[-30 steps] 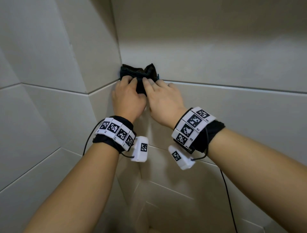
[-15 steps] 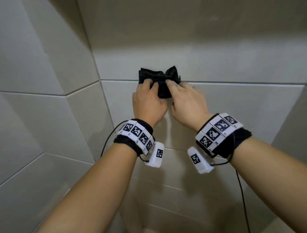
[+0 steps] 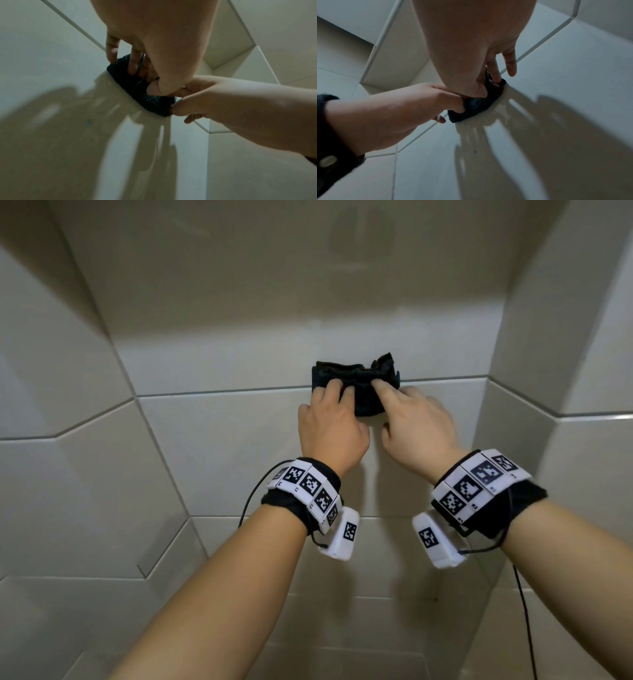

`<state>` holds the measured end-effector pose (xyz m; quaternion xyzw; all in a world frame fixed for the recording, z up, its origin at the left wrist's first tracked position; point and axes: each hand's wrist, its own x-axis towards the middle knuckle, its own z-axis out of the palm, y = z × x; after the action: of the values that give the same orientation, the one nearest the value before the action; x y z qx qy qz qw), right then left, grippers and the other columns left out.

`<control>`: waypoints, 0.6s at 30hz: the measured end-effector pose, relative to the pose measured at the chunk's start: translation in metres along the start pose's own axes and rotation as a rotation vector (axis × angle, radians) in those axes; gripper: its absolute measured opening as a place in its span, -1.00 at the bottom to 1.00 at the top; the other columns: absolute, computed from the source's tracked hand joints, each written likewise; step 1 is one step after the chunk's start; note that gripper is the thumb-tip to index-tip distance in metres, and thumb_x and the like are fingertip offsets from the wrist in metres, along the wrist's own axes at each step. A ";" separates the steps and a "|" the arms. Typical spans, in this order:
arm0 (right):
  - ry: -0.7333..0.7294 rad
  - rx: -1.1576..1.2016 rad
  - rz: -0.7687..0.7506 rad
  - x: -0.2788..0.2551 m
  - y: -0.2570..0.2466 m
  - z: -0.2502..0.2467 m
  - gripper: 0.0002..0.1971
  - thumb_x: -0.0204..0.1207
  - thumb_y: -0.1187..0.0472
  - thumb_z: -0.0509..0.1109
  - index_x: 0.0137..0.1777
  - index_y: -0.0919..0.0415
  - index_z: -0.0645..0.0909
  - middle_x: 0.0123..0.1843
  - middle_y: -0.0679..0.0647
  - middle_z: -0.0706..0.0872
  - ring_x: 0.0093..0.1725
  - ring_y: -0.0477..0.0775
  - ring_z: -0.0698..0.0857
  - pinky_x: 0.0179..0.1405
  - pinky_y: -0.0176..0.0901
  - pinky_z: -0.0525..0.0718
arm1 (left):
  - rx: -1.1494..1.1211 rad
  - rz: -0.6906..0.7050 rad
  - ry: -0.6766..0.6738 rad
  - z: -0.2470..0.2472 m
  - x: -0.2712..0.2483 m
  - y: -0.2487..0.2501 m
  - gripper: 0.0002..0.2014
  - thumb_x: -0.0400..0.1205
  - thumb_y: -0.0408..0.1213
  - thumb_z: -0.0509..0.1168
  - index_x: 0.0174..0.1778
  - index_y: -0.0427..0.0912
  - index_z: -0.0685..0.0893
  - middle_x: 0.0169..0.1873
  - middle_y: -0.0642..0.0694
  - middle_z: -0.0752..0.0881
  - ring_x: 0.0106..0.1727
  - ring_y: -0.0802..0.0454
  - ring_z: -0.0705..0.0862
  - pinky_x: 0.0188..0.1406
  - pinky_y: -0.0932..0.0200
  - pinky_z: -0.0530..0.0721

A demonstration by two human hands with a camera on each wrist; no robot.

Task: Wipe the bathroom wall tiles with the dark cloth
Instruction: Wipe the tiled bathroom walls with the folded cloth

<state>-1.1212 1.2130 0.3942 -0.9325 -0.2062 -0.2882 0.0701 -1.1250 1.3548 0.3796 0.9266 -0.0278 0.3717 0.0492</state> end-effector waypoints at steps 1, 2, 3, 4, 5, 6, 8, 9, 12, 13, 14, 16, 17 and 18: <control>-0.002 0.009 -0.001 0.000 -0.001 0.000 -0.28 0.44 0.27 0.30 0.65 0.19 0.24 0.49 0.11 0.56 0.36 0.23 0.52 0.17 0.11 0.53 | 0.016 0.001 -0.007 -0.001 0.000 -0.001 -0.45 0.47 -0.16 0.27 0.43 -0.16 0.57 0.36 -0.10 0.54 0.28 -0.17 0.51 -0.04 -0.06 0.45; -0.002 0.016 -0.002 0.001 -0.003 0.001 -0.28 0.44 0.27 0.31 0.65 0.19 0.24 0.49 0.12 0.56 0.36 0.23 0.51 0.17 0.11 0.53 | 0.036 0.003 -0.017 -0.002 0.000 -0.003 -0.44 0.47 -0.15 0.28 0.44 -0.14 0.55 0.38 -0.08 0.52 0.30 -0.16 0.50 -0.02 -0.06 0.44; -0.001 0.019 -0.004 0.001 -0.004 0.001 -0.28 0.44 0.27 0.30 0.64 0.19 0.24 0.49 0.11 0.55 0.36 0.23 0.51 0.18 0.11 0.54 | 0.055 0.006 -0.025 -0.003 0.001 -0.004 -0.44 0.48 -0.14 0.28 0.46 -0.12 0.53 0.40 -0.06 0.51 0.31 -0.14 0.49 -0.02 -0.06 0.42; -0.001 0.022 -0.008 0.002 -0.006 0.002 -0.27 0.43 0.28 0.30 0.64 0.20 0.24 0.50 0.11 0.54 0.37 0.22 0.50 0.18 0.10 0.54 | 0.067 0.009 -0.028 -0.003 0.001 -0.006 -0.44 0.48 -0.13 0.29 0.46 -0.11 0.52 0.40 -0.05 0.50 0.32 -0.13 0.48 -0.01 -0.06 0.41; -0.002 0.024 -0.010 0.003 -0.008 0.003 -0.27 0.42 0.28 0.29 0.64 0.20 0.24 0.50 0.11 0.54 0.37 0.21 0.50 0.18 0.10 0.54 | 0.072 0.011 -0.028 -0.004 0.001 -0.008 -0.44 0.48 -0.13 0.29 0.45 -0.10 0.52 0.40 -0.04 0.50 0.31 -0.13 0.48 -0.01 -0.05 0.40; -0.003 0.025 -0.010 0.004 -0.011 0.004 -0.27 0.42 0.28 0.29 0.64 0.20 0.24 0.50 0.11 0.55 0.37 0.21 0.50 0.17 0.10 0.54 | 0.074 0.010 -0.028 -0.005 0.001 -0.009 -0.45 0.48 -0.14 0.29 0.45 -0.09 0.52 0.40 -0.03 0.50 0.31 -0.12 0.48 -0.02 -0.05 0.39; -0.003 0.027 -0.018 0.007 -0.016 0.007 -0.27 0.41 0.28 0.30 0.63 0.21 0.25 0.49 0.10 0.55 0.36 0.21 0.51 0.16 0.10 0.54 | 0.073 0.000 -0.027 -0.005 0.001 -0.015 -0.45 0.48 -0.14 0.29 0.44 -0.08 0.53 0.40 -0.03 0.50 0.31 -0.12 0.48 -0.02 -0.05 0.39; -0.004 0.027 -0.029 0.009 -0.020 0.009 -0.27 0.41 0.27 0.30 0.63 0.21 0.24 0.50 0.10 0.54 0.36 0.20 0.51 0.16 0.10 0.54 | 0.074 -0.009 -0.025 -0.005 0.000 -0.019 -0.45 0.48 -0.14 0.29 0.44 -0.08 0.53 0.40 -0.03 0.50 0.31 -0.12 0.48 -0.02 -0.06 0.40; -0.014 0.025 -0.080 0.016 -0.035 0.016 -0.25 0.40 0.26 0.30 0.64 0.23 0.22 0.54 0.09 0.50 0.37 0.19 0.50 0.14 0.10 0.55 | 0.091 -0.033 -0.011 -0.007 -0.004 -0.038 -0.43 0.47 -0.15 0.29 0.46 -0.09 0.52 0.41 -0.03 0.50 0.31 -0.12 0.49 -0.03 -0.06 0.41; -0.020 0.025 -0.099 0.019 -0.042 0.019 -0.24 0.40 0.25 0.29 0.65 0.23 0.20 0.57 0.08 0.47 0.38 0.19 0.49 0.14 0.10 0.55 | 0.102 -0.041 -0.006 -0.008 -0.005 -0.046 -0.42 0.46 -0.16 0.29 0.46 -0.09 0.52 0.41 -0.03 0.50 0.31 -0.12 0.50 -0.04 -0.05 0.41; -0.024 0.024 -0.117 0.022 -0.050 0.021 -0.24 0.41 0.25 0.28 0.66 0.23 0.18 0.59 0.07 0.44 0.40 0.18 0.48 0.15 0.10 0.55 | 0.113 -0.052 -0.003 -0.009 -0.007 -0.055 -0.42 0.47 -0.16 0.29 0.47 -0.10 0.52 0.42 -0.04 0.50 0.31 -0.13 0.50 -0.04 -0.04 0.40; -0.030 0.029 -0.154 0.028 -0.069 0.026 -0.23 0.43 0.24 0.26 0.68 0.22 0.15 0.62 0.05 0.39 0.42 0.17 0.45 0.15 0.10 0.54 | 0.130 -0.086 0.001 -0.014 -0.010 -0.076 -0.42 0.48 -0.17 0.29 0.48 -0.11 0.51 0.44 -0.04 0.49 0.32 -0.13 0.50 -0.05 -0.02 0.38; -0.032 0.035 -0.174 0.032 -0.080 0.029 -0.23 0.43 0.23 0.25 0.68 0.21 0.14 0.63 0.05 0.38 0.42 0.17 0.45 0.15 0.11 0.54 | 0.140 -0.107 0.001 -0.017 -0.012 -0.087 -0.42 0.49 -0.17 0.28 0.49 -0.11 0.51 0.45 -0.04 0.49 0.33 -0.14 0.50 -0.05 -0.02 0.36; -0.034 0.043 -0.195 0.036 -0.092 0.032 -0.23 0.43 0.23 0.24 0.69 0.21 0.13 0.63 0.04 0.37 0.43 0.16 0.44 0.15 0.11 0.54 | 0.152 -0.130 -0.001 -0.019 -0.013 -0.099 -0.41 0.50 -0.18 0.28 0.51 -0.11 0.49 0.46 -0.04 0.48 0.34 -0.14 0.49 -0.05 -0.02 0.36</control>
<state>-1.1170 1.3166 0.3892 -0.9110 -0.3035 -0.2733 0.0580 -1.1393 1.4556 0.3772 0.9277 0.0607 0.3684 0.0027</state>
